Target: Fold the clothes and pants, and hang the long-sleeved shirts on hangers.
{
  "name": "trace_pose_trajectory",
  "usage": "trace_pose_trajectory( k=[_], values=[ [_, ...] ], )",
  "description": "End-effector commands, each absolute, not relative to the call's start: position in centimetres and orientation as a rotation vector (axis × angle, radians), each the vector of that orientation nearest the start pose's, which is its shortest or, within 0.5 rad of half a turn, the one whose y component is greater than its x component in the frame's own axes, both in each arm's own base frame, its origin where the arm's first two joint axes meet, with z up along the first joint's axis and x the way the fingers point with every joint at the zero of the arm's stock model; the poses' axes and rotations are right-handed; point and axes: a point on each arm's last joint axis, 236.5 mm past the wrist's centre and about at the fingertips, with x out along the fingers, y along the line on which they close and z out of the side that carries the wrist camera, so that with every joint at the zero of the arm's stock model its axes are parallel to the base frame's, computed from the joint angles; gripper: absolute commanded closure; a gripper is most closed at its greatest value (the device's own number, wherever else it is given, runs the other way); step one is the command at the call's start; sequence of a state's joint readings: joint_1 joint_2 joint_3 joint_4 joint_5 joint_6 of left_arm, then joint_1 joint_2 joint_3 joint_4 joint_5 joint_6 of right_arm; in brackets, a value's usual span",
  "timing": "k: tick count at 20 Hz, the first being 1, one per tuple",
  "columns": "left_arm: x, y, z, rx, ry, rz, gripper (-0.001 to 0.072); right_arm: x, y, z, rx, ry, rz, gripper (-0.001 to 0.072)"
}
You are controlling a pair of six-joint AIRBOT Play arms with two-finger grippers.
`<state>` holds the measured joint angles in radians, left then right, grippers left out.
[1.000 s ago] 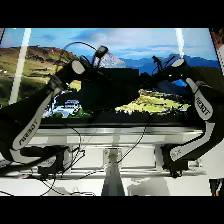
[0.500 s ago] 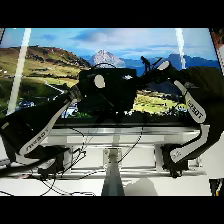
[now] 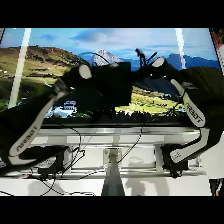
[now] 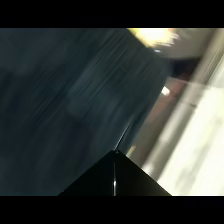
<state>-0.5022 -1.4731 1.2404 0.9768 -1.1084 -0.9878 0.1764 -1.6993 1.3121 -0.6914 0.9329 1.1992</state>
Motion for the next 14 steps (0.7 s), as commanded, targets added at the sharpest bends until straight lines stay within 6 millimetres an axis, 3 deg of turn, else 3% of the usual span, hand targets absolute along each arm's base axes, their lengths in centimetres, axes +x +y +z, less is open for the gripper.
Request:
trace_pose_trajectory(
  k=[1,4,7,9,11,12,14],
  values=[
    [36.4,-22.7,4.7,0.265,1.028,-0.855,0.0688,49.0,18.3,4.0,0.508,0.985,0.567,0.0693],
    [38.7,-16.2,10.8,0.21,0.877,-0.69,0.0688,50.0,10.4,11.5,0.572,0.818,0.424,0.0694],
    [39.2,-11.6,14.4,0.176,0.793,-0.574,0.0687,47.8,0.2,17.5,0.592,0.691,0.182,0.0693],
    [39.2,-9.9,15.6,0.165,0.767,-0.531,0.0687,44.6,-6.6,20.6,0.556,0.617,0.002,0.0693],
    [39.3,-9.5,15.7,0.162,0.764,-0.52,0.0687,40.0,-13.1,22.7,0.53,0.575,-0.203,0.0694],
    [39.3,-9.5,15.7,0.162,0.765,-0.521,0.0687,37.4,-16.0,22.9,0.515,0.581,-0.305,0.0693],
    [39.3,-9.6,15.7,0.162,0.765,-0.523,0.0687,30.8,-21.3,21.4,0.468,0.688,-0.527,0.0693]
  ],
)
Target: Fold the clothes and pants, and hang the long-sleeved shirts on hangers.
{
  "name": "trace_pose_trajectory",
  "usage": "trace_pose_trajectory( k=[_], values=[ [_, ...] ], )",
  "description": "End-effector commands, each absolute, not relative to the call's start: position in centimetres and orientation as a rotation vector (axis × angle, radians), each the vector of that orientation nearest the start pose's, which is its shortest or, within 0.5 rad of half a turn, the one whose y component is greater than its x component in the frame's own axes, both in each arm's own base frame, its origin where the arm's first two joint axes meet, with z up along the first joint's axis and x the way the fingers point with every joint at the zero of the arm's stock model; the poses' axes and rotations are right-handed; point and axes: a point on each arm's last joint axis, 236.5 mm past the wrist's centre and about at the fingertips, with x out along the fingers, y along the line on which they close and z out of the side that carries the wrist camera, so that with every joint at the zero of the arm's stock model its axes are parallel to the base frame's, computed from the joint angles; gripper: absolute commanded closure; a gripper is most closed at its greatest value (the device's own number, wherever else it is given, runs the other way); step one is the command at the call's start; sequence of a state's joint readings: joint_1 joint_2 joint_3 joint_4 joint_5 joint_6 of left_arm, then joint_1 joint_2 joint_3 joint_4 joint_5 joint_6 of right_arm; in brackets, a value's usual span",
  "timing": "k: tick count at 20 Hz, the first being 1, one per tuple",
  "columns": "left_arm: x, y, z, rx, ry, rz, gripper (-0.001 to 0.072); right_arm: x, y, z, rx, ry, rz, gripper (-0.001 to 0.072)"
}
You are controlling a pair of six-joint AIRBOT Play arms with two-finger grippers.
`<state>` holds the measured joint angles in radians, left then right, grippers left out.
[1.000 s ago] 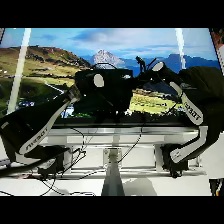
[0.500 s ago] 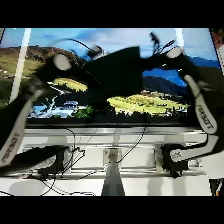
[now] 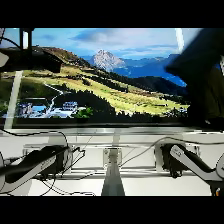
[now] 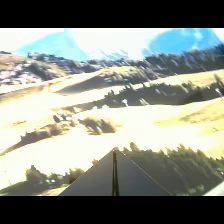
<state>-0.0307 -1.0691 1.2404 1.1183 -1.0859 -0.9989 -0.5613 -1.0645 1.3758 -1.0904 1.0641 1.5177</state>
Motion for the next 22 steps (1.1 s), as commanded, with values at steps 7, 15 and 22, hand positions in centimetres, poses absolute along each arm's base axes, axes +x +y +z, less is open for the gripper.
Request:
trace_pose_trajectory(
  k=[7,15,22],
  values=[
    [39.3,-9.6,15.7,0.162,0.765,-0.523,0.0687,18.9,-26.3,14.7,0.67,1.022,-0.823,0.0056],
    [39.3,-9.6,15.7,0.163,0.766,-0.523,0.0687,33.7,-20.0,17.6,0.421,0.813,-0.419,0.0114],
    [39.3,-9.6,15.7,0.163,0.766,-0.523,0.0687,42.1,2.4,20.3,-0.04,0.705,0.203,0.0402]
  ],
)
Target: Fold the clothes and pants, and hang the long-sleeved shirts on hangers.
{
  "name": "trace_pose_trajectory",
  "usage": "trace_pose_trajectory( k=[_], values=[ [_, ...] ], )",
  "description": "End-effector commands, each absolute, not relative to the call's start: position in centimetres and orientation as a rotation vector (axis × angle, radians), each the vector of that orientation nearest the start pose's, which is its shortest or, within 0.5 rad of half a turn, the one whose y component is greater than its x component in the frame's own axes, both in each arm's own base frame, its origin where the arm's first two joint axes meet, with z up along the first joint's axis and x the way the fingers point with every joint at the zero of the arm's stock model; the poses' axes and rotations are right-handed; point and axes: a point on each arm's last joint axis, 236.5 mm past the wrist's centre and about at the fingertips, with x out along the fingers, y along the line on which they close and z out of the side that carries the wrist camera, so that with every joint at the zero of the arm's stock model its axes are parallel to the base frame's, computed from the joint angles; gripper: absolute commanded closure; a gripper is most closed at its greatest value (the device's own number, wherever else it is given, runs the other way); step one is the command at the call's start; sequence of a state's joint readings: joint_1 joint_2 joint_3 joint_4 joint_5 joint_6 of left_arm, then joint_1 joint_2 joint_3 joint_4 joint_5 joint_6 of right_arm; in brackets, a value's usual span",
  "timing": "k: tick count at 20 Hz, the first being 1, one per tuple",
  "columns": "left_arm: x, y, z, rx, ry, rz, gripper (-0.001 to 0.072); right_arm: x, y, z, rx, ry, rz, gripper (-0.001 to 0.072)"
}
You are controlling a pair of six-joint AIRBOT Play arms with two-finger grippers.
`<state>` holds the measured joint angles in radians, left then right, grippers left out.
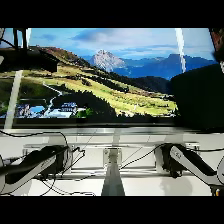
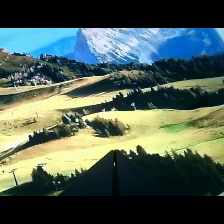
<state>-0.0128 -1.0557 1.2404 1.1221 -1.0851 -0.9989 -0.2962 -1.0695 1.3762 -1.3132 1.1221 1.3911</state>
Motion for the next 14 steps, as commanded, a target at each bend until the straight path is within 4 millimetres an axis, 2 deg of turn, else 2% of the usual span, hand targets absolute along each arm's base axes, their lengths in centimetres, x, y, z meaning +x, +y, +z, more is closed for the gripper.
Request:
trace_pose_trajectory(
  k=[1,3,5,7,8,9,14],
  values=[
    [39.3,-9.6,15.7,0.163,0.766,-0.523,0.0687,42.1,4.7,20.4,-0.117,0.689,0.267,0.0402],
    [39.3,-9.6,15.7,0.163,0.766,-0.523,0.0687,41.9,8.3,20.6,-0.28,0.651,0.358,0.0402],
    [39.3,-9.6,15.7,0.163,0.766,-0.523,0.0687,41.8,9.8,20.8,-0.302,0.634,0.389,0.0404],
    [39.3,-9.6,15.7,0.163,0.766,-0.523,0.0687,41.7,10.1,20.8,-0.302,0.635,0.394,0.0434],
    [39.3,-9.6,15.7,0.163,0.766,-0.523,0.0687,41.7,10.0,20.7,-0.303,0.638,0.393,0.0649],
    [39.3,-9.6,15.7,0.163,0.766,-0.523,0.0687,41.7,9.8,20.7,-0.306,0.64,0.388,0.0693],
    [39.3,-9.6,15.7,0.163,0.766,-0.523,0.0687,41.7,9.9,20.7,-0.305,0.639,0.388,0.0693]
  ],
)
